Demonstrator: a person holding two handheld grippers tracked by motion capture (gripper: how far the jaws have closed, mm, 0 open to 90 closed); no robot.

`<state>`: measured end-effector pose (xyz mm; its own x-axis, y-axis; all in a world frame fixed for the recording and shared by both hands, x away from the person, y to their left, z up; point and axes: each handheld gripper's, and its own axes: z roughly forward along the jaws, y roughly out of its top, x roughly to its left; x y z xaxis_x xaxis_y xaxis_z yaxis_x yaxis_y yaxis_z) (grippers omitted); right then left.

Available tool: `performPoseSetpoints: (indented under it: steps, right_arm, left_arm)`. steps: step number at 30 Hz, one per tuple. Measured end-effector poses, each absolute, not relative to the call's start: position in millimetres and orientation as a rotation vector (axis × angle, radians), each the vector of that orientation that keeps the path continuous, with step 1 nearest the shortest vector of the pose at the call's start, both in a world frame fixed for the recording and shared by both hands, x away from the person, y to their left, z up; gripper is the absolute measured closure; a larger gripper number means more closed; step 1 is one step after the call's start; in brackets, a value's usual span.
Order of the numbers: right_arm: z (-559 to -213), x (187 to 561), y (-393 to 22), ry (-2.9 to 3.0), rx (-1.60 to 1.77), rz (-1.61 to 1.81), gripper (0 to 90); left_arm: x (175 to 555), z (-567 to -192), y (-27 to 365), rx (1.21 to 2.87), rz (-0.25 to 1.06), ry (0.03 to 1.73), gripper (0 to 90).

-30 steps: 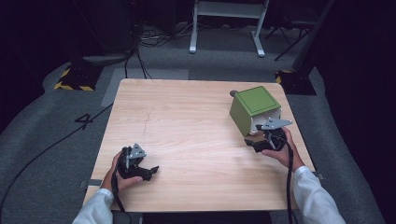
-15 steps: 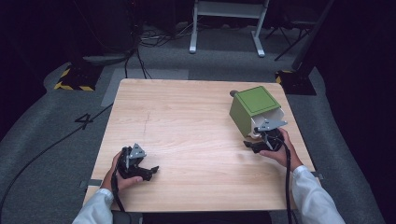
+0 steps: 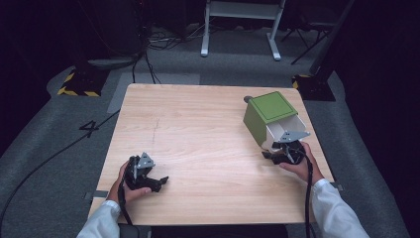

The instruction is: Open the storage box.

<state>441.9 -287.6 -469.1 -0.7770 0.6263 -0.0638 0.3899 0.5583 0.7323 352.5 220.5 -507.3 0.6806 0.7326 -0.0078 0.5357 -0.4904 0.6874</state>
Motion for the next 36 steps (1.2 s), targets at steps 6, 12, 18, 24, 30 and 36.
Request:
performPoseSetpoints:
  steps: [6,12,18,24,30,36]
  right_arm:
    - [-469,436,-289,2.485,0.825,1.063,55.2]
    - [-470,428,-291,2.482,0.825,1.054,63.4]
    - [-470,423,-296,2.478,0.829,1.069,70.6]
    - [-470,418,-298,2.47,0.811,1.068,73.0]
    - [-470,414,-300,2.477,0.809,1.071,73.1]
    - [-469,409,-303,2.485,0.802,1.078,73.1]
  left_arm:
    - [353,-507,220,2.215,0.376,0.969,10.7]
    - [352,-507,220,2.214,0.376,0.97,10.7]
    - [352,-507,220,2.214,0.376,0.969,10.7]
    - [352,-507,220,2.214,0.376,0.97,10.7]
    - [352,-507,220,2.215,0.376,0.969,10.7]
    - [352,-507,220,2.214,0.376,0.97,10.7]
